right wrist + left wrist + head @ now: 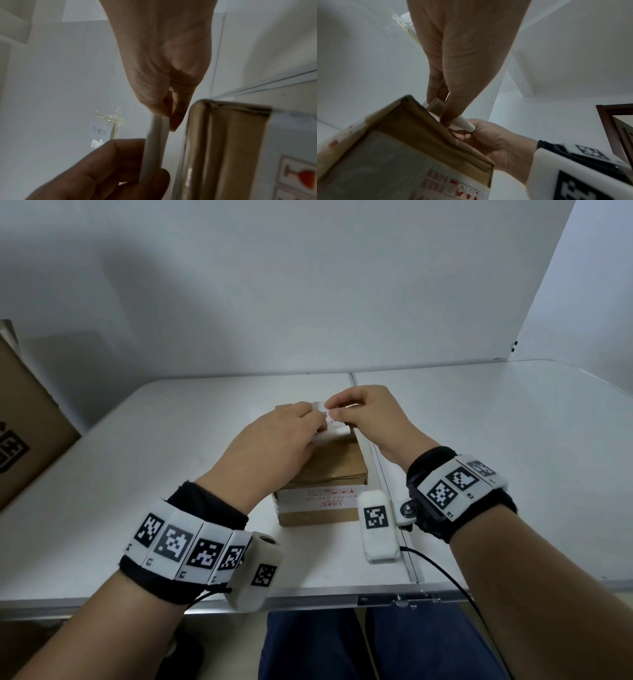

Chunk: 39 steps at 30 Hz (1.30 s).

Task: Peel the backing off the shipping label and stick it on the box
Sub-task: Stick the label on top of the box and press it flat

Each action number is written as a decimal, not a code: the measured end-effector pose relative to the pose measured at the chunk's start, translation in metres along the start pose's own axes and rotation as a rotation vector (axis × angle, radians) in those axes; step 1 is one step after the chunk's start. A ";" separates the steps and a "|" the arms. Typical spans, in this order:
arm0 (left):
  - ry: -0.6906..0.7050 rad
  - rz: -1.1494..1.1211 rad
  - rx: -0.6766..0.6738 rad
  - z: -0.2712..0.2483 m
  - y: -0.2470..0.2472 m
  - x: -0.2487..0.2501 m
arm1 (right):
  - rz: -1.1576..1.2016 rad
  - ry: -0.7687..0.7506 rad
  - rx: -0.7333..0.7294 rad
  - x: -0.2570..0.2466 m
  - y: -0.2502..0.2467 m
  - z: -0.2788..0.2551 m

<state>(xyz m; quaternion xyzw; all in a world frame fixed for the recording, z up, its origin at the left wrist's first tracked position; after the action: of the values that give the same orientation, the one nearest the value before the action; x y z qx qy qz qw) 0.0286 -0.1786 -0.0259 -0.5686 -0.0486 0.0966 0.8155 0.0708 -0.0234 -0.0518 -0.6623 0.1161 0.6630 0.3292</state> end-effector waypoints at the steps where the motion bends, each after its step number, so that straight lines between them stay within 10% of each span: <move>1: 0.005 -0.007 0.011 0.000 0.000 0.000 | 0.011 0.000 -0.001 0.000 0.001 -0.001; 39: -0.123 -0.027 0.009 -0.013 -0.011 0.018 | -0.054 -0.056 0.141 0.005 -0.005 0.002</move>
<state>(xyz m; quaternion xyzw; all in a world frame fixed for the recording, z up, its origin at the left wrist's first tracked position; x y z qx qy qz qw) 0.0499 -0.1904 -0.0203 -0.5571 -0.1059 0.1205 0.8148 0.0723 -0.0167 -0.0552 -0.6217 0.1353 0.6622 0.3959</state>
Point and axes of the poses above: each hand's wrist, its own z-axis towards the middle knuckle, its own y-axis out of the palm, x = y × z, the point moved 4 cm from there along z, towards the middle knuckle, and after that the axes turned 6 degrees about y, right-handed, at the moved point
